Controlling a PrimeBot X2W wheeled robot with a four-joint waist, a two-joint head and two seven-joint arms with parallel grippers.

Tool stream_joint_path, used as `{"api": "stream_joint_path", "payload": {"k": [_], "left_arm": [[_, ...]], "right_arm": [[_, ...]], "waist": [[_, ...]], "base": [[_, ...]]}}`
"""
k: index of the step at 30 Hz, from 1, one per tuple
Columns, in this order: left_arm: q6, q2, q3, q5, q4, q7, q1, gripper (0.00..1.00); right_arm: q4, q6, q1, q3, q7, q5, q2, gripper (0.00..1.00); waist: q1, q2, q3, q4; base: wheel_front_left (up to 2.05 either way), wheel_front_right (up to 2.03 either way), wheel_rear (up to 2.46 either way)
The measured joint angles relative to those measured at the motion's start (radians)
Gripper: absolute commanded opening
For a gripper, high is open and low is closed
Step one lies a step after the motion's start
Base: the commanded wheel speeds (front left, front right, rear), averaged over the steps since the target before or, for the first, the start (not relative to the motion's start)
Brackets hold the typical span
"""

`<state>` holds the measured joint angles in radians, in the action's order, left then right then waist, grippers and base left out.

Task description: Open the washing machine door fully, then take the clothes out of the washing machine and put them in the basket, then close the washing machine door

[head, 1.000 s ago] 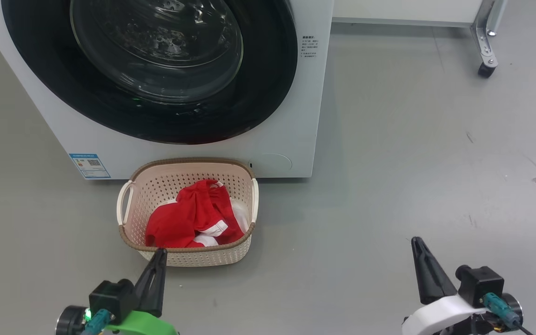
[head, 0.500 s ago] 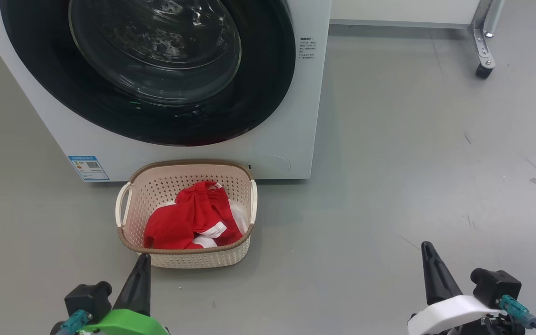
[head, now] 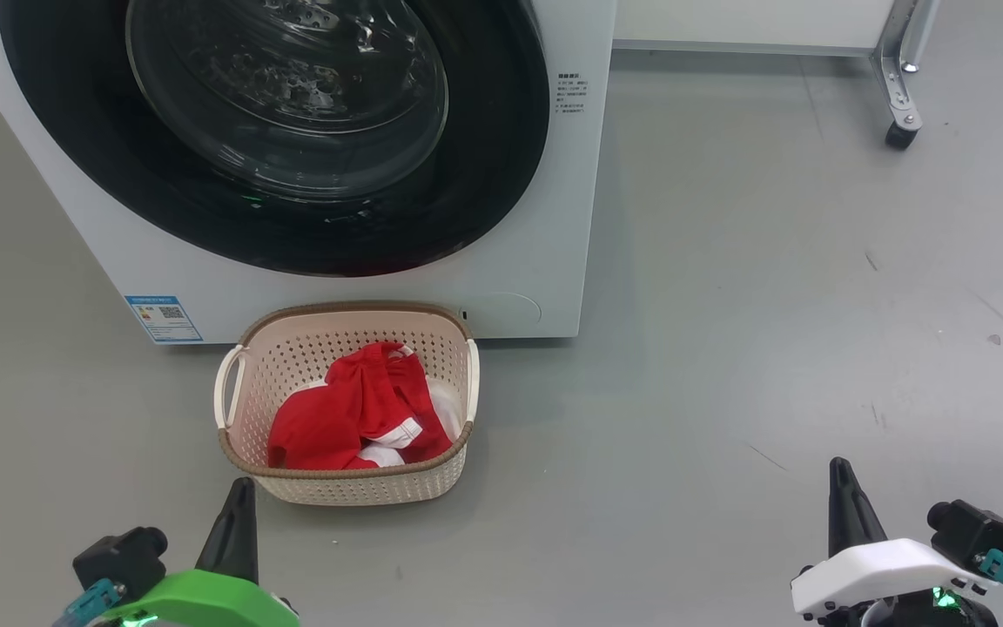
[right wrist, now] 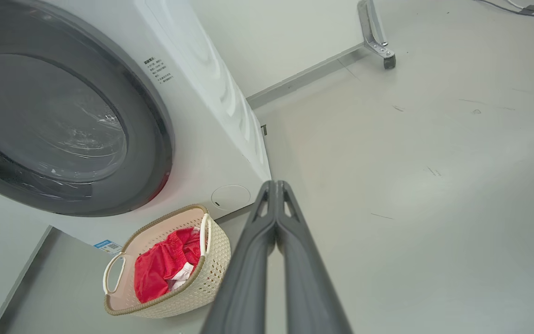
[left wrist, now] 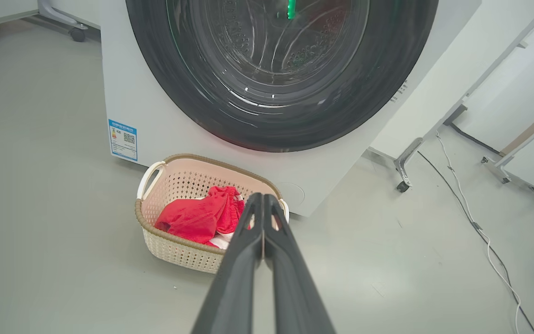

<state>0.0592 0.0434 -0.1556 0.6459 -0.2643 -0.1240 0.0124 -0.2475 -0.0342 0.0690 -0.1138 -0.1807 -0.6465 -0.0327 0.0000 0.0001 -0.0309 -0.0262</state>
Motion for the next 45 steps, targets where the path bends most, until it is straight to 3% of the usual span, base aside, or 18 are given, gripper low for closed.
{"api": "stream_joint_path", "payload": {"k": [45], "left_arm": [[0.035,-0.001,0.131,0.569,-0.008,0.133,-0.035,0.00]], "right_arm": [[-0.006,-0.046,-0.064,0.103,0.137,-0.602,-0.030,0.00]], "waist": [[0.0000,0.0000,0.017,0.015]], "base": [[0.00,0.00,0.00]]}}
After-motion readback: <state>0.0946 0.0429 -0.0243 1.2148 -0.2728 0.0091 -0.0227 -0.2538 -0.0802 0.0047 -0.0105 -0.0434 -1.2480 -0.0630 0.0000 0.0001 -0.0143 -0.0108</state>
